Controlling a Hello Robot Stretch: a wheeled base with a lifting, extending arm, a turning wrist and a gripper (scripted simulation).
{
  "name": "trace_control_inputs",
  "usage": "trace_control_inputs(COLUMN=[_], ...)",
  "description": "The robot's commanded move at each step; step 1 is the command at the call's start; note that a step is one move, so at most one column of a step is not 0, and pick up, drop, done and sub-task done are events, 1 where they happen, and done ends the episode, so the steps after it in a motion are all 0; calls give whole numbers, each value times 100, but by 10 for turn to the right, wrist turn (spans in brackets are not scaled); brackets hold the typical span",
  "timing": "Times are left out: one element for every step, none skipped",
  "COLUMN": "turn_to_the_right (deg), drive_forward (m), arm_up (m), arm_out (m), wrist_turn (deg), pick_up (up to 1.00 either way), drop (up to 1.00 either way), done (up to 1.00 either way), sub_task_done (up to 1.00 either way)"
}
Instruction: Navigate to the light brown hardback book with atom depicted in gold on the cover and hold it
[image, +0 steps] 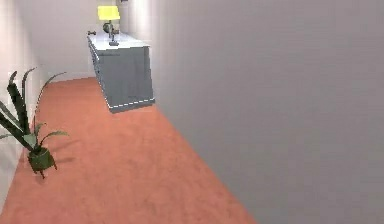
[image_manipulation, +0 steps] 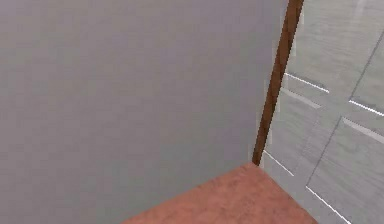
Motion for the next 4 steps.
trace_control_inputs(turn_to_the_right=[-120, 0, 0, -450], drive_forward=[0, 100, 90, 0], arm_up=[0, 0, 0, 0], arm_out=[0, 0, 0, 0], wrist_turn=[0, 0, 0, 0], pick_up=[0, 0, 0, 0], drop=[0, 0, 0, 0], done=[0, 0, 0, 0], sub_task_done=[0, 0, 0, 0])
